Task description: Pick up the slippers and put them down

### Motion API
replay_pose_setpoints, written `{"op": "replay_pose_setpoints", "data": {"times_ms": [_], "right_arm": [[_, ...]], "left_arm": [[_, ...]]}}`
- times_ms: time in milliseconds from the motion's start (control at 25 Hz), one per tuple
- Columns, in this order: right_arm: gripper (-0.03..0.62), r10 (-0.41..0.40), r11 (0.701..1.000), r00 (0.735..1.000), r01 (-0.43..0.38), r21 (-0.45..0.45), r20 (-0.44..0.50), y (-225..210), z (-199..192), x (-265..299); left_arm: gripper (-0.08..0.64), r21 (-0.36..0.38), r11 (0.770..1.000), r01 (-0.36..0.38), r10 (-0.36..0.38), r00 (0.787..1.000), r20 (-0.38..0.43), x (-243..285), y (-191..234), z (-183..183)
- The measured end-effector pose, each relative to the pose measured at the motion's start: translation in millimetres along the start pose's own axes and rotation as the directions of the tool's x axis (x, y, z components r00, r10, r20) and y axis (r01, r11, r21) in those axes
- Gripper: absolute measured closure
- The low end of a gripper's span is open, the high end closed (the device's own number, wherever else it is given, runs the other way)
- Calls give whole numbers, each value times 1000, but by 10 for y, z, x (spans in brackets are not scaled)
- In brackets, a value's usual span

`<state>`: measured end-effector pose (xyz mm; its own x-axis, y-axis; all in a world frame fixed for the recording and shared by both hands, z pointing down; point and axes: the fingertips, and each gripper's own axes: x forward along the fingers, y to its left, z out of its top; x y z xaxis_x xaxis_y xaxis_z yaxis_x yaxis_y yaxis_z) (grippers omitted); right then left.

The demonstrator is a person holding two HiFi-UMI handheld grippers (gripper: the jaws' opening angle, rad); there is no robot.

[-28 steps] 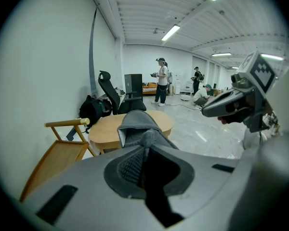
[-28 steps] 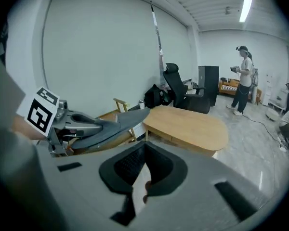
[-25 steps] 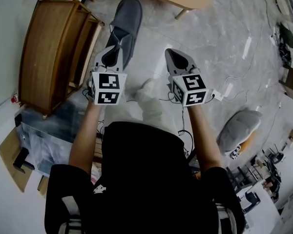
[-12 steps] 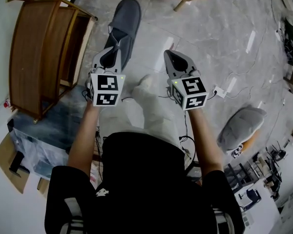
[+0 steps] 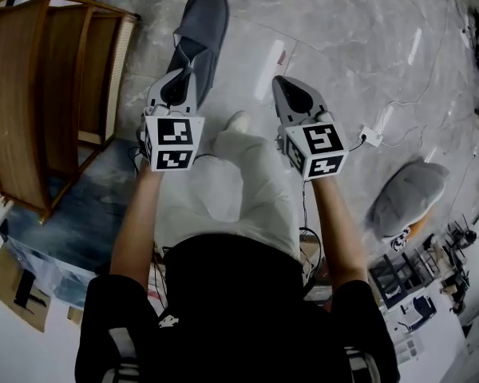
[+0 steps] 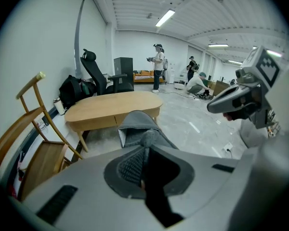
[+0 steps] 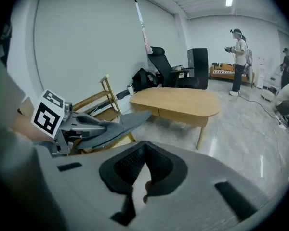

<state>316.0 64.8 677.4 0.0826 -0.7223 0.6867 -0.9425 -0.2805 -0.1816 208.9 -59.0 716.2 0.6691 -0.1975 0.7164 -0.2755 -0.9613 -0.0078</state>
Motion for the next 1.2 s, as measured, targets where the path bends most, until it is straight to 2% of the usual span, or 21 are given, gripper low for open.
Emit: {"op": "replay_pose_setpoints", "data": {"times_ms": [560,920,1200], "right_arm": [[606,-26,999,1000,26,36,7,-479,-984,988],[606,-64,998,997,64,13,40,-909,-1500,1722],[606,-78,996,995,76,42,60,-1269,-1971,2144]], "left_arm": [[543,66,998,19,-20,999,25,1291,-99,-678],[543,134,990,43,-49,998,44,2167,-178,-1096],[543,196,980,44,-51,998,30,2828,-296,-1527]]}}
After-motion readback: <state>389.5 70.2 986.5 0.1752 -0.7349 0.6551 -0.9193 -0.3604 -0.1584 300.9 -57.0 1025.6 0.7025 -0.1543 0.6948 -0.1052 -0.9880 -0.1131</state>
